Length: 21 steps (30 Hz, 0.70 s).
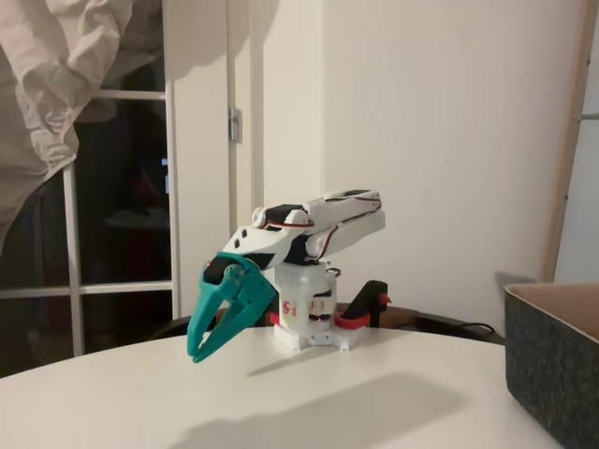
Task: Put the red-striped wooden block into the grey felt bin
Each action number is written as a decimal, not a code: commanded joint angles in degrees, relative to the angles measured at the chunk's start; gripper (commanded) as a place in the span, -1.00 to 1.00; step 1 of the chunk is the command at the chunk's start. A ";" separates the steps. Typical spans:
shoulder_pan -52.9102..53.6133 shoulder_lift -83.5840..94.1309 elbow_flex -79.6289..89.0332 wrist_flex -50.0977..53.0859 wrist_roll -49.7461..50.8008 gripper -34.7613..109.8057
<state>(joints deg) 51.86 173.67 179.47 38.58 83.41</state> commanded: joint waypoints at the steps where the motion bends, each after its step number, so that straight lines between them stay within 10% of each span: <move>1: -0.62 2.29 0.70 1.14 0.88 -0.52; 21: -0.79 2.11 0.70 1.14 0.18 -0.52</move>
<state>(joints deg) 51.50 173.67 179.47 38.58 83.23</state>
